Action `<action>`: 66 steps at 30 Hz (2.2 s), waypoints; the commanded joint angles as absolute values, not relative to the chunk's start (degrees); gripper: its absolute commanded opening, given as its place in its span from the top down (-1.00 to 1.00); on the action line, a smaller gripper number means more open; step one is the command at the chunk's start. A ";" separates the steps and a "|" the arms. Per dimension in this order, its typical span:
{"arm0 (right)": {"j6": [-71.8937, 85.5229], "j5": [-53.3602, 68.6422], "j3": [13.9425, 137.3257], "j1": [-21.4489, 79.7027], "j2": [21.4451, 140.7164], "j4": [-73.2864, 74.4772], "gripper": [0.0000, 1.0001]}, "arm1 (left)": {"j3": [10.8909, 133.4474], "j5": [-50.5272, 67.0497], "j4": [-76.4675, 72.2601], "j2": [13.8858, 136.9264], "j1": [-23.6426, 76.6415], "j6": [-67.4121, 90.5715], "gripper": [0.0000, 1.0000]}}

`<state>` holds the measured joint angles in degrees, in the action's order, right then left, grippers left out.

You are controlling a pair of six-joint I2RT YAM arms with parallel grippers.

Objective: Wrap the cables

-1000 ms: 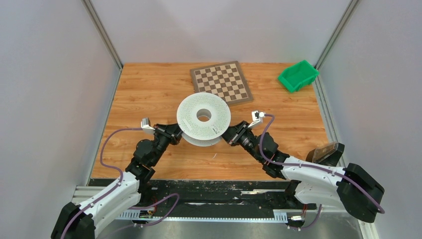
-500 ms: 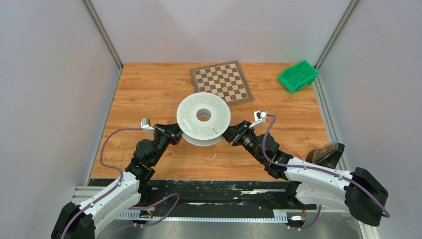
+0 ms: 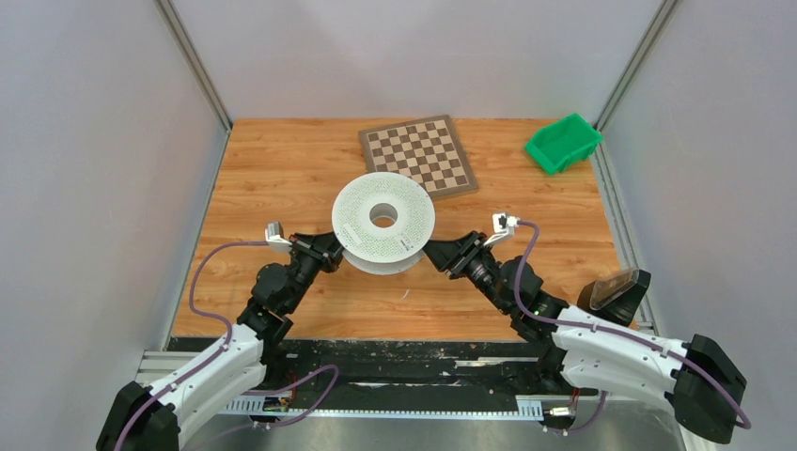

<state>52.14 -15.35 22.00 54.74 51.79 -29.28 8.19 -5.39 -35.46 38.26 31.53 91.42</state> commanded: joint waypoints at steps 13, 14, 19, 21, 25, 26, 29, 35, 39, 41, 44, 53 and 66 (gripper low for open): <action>46.46 -7.84 23.00 46.22 30.50 -14.97 -0.13 | 8.89 -6.40 -39.67 35.04 31.64 89.57 1.00; 46.79 -3.76 24.57 44.34 31.20 -14.31 -0.26 | 9.03 -5.62 -38.26 34.78 31.64 88.64 1.00; 51.07 19.43 29.57 37.62 38.65 -17.06 -0.46 | 9.04 -2.08 -36.63 34.21 31.64 86.77 1.00; 51.66 21.72 29.70 37.44 40.74 -17.99 -0.47 | 9.19 -0.80 -35.98 34.08 31.63 86.10 1.00; 52.98 23.95 29.86 37.36 45.31 -21.53 -0.44 | 8.69 -0.36 -36.18 33.45 31.66 85.07 1.00; 53.70 24.87 29.74 37.35 46.62 -23.89 -0.40 | 8.65 0.26 -35.92 33.35 31.65 84.94 1.00; 55.48 25.35 29.92 37.35 49.82 -26.49 -0.30 | 8.38 0.84 -36.05 33.29 31.64 84.77 1.00; 60.49 23.98 27.28 36.80 52.08 -31.43 -0.30 | 8.05 0.88 -37.02 33.18 31.64 84.43 1.00; 59.59 19.59 27.08 36.19 49.41 -25.63 -0.31 | 7.76 0.31 -36.51 32.93 31.64 84.70 1.00; 57.62 16.98 27.98 35.94 48.04 -20.63 -0.30 | 7.67 0.19 -36.33 32.83 31.65 84.91 1.00; 54.98 16.19 29.14 35.52 47.51 -16.97 -0.29 | 7.73 0.18 -36.34 33.10 31.66 84.99 1.00; 57.84 19.55 28.39 35.41 49.97 -22.40 -0.30 | 8.00 0.19 -36.75 33.68 31.64 85.10 1.00; 71.42 21.34 18.41 32.71 52.16 -44.98 0.27 | 7.19 0.70 -36.89 33.28 31.64 85.37 1.00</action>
<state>65.41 20.56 20.14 33.56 51.29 -34.41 7.11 0.47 -30.68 34.17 31.48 84.51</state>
